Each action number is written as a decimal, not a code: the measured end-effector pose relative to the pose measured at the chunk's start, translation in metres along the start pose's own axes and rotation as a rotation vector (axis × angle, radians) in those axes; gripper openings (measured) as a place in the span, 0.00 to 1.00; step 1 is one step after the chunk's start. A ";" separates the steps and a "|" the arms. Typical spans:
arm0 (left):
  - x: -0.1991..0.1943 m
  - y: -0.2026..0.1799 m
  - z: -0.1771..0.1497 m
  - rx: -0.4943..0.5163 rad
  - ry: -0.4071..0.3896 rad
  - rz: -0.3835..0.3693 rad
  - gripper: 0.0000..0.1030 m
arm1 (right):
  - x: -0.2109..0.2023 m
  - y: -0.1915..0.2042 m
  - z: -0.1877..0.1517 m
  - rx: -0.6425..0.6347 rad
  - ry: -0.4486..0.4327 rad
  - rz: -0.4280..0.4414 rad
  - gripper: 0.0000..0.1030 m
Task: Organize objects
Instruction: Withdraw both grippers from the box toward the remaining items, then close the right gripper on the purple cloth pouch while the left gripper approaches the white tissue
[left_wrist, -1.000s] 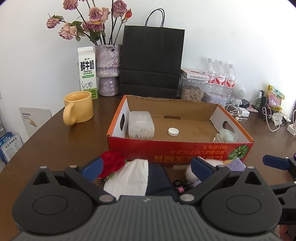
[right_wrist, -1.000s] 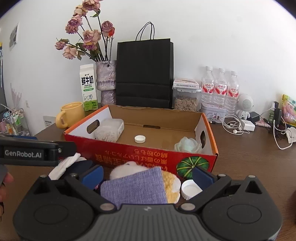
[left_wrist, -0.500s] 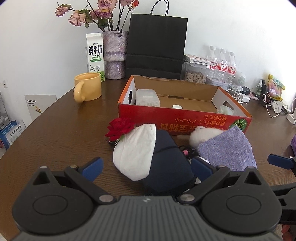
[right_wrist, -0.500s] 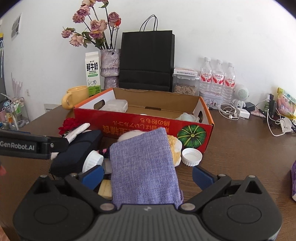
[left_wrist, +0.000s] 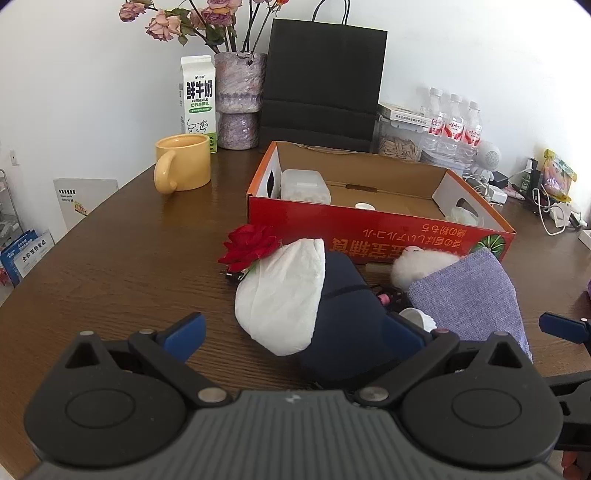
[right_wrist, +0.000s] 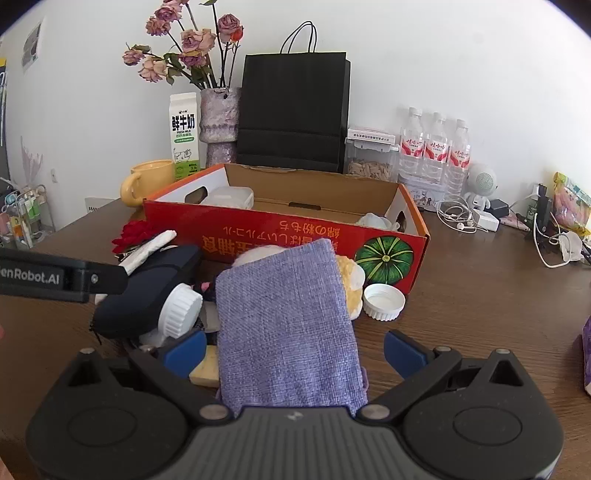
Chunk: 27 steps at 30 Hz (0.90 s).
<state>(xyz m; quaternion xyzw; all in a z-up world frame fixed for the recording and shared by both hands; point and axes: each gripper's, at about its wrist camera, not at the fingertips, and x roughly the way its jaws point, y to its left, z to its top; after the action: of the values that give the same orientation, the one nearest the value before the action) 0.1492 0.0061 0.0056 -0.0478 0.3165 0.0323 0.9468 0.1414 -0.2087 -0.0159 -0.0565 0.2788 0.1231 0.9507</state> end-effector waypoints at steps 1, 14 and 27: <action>0.001 0.001 0.000 -0.002 0.001 0.001 1.00 | 0.001 0.000 0.000 -0.001 0.002 0.000 1.00; 0.022 0.013 0.005 -0.031 0.029 0.028 1.00 | 0.023 0.008 0.001 -0.047 0.023 -0.017 1.00; 0.053 0.030 0.013 -0.098 0.042 -0.024 1.00 | 0.042 0.010 -0.001 -0.067 0.025 -0.038 0.99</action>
<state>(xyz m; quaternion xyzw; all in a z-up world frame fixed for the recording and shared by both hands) 0.1963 0.0391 -0.0178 -0.0987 0.3339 0.0355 0.9367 0.1719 -0.1906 -0.0397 -0.0950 0.2855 0.1137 0.9469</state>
